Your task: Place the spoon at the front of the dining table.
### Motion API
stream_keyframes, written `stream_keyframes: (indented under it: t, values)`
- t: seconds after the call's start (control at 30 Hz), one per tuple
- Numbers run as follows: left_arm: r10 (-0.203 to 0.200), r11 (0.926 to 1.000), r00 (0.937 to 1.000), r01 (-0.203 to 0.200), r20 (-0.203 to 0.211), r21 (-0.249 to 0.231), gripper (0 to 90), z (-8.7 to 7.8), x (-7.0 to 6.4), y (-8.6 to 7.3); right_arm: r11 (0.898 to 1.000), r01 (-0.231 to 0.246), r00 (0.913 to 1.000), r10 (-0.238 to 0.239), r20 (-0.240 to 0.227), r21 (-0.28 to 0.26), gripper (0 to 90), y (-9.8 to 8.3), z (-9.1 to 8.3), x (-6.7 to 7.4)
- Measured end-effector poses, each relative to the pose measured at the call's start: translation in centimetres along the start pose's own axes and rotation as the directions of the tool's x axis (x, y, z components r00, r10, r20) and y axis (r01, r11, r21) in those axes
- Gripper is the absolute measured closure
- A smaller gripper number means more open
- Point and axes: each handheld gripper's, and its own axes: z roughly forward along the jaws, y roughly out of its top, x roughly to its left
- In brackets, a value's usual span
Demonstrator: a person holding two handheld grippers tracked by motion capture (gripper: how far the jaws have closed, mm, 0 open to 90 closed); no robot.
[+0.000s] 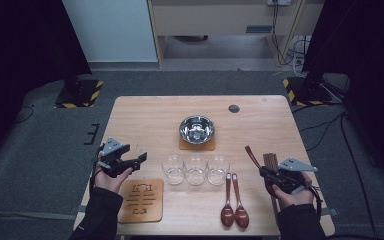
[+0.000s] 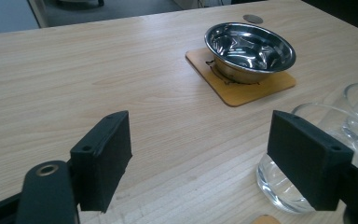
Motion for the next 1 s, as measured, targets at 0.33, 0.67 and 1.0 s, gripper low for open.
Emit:
stream_keyframes:
  t: [0.33,0.67,1.0]
  values:
    - [0.034,0.9989,0.999,-0.033,0.029,-0.034,21.9,-0.7,-1.8,1.3,1.0,0.016,0.9998,-0.016,-0.009,-0.016,81.8,0.5,-0.3,0.4]
    - [0.05,0.9977,0.9978,-0.048,0.043,-0.049,22.5,-0.9,-3.1,1.9,0.999,0.026,0.9994,-0.027,-0.021,-0.034,81.8,0.8,-0.4,0.8]
    - [0.062,0.9974,0.9965,-0.06,0.056,-0.04,23.4,-0.5,-4.0,2.5,0.999,0.019,0.9995,-0.02,-0.023,-0.048,81.8,1.0,-0.6,0.7]
